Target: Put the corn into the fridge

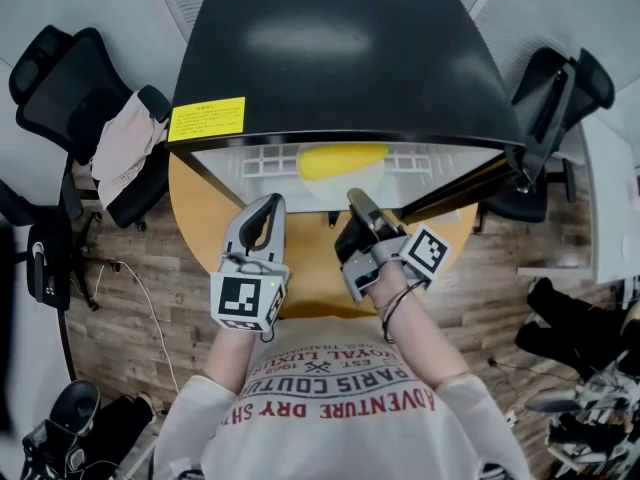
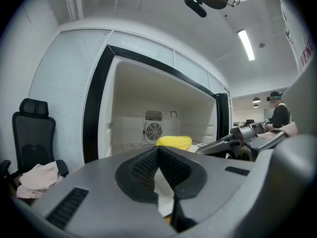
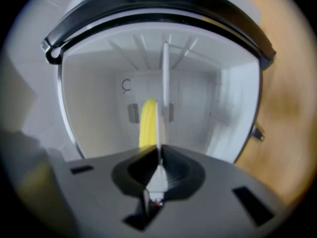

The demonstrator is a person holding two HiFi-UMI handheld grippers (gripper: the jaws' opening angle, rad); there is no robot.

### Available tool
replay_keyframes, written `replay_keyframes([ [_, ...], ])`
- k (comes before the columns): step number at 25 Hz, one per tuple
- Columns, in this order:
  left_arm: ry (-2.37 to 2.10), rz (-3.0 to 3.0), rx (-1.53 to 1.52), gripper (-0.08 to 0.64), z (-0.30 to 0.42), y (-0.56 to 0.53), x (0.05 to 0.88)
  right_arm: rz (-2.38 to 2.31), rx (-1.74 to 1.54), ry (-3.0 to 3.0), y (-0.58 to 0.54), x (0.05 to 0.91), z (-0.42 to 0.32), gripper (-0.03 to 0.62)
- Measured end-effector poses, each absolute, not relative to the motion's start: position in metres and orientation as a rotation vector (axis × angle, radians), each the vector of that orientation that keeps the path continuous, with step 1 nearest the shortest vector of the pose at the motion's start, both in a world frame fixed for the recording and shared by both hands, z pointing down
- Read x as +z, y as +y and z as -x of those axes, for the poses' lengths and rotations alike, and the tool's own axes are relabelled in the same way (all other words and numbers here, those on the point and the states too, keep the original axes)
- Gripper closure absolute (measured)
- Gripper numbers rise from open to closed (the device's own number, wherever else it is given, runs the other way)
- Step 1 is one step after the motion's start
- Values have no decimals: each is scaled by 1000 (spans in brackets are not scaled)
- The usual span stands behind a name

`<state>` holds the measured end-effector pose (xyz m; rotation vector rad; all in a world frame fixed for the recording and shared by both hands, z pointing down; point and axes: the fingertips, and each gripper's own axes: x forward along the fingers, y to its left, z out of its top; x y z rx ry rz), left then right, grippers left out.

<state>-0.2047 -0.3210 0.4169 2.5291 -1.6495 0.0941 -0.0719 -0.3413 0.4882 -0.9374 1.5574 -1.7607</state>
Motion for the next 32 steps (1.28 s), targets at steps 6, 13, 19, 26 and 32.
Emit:
replay_keyframes([
  [6, -1657, -2537, 105, 534, 206, -328, 418, 959, -1725, 1550, -351, 491, 75, 549],
  [13, -1672, -2511, 118, 534, 214, -332, 422, 954, -1691, 1509, -368, 488, 82, 534],
  [19, -1670, -2502, 115, 534, 215, -336, 424, 965, -1688, 1496, -375, 491, 87, 528],
  [26, -1669, -2494, 117, 534, 216, -338, 426, 982, -1685, 1506, -375, 490, 87, 526],
  [32, -1660, -2518, 116, 534, 208, -335, 422, 975, -1697, 1537, -368, 485, 90, 520],
])
